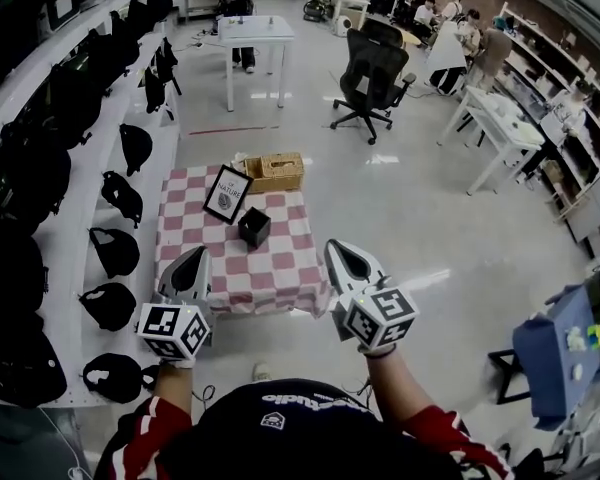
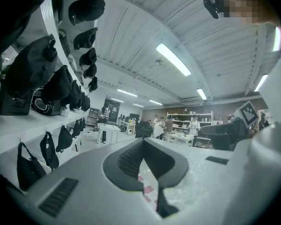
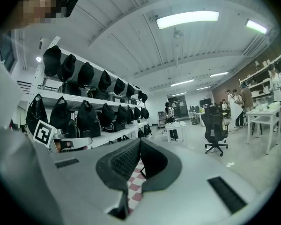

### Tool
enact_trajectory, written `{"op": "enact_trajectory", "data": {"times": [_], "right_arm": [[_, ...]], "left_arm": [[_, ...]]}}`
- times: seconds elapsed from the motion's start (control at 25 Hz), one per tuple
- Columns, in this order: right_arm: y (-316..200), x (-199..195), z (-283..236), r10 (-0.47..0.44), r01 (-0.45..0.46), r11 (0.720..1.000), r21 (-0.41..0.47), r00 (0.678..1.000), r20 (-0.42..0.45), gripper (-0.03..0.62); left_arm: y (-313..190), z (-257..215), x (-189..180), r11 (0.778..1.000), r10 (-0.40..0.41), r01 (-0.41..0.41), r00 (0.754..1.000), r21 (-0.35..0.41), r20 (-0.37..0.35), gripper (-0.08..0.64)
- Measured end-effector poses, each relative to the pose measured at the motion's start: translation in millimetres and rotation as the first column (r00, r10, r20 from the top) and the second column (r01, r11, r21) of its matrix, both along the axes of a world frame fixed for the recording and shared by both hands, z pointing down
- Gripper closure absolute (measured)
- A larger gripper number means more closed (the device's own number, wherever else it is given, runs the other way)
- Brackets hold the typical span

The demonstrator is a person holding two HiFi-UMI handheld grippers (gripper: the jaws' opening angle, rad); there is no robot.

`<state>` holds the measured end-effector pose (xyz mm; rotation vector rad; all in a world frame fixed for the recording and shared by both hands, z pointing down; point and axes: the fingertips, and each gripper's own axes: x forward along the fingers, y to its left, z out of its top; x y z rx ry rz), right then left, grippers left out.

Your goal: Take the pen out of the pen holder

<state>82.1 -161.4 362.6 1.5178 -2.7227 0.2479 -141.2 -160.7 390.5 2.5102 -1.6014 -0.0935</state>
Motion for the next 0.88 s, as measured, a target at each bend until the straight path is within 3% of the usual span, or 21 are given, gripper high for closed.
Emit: {"op": "enact_trajectory", "data": {"times": [0.36,0.88], "right_arm": [[-26.1,-12.4,5.5,0.029,-0.029,1.000,0.003,1.000,0.002,0.597],[-37.9,-18.9,13.6,0.041,-0.042,0.999,-0.013,0.999,-0.029,0.597]], "left_arm": [[-31.9,4.2,-6.7,0.999,0.041,-0.041,0.999,0.005,0.006,0.557],[-47.0,25.8,-16.1,0.998,0.048,-0.050,0.998,-0.035,-0.050,0.557]]}}
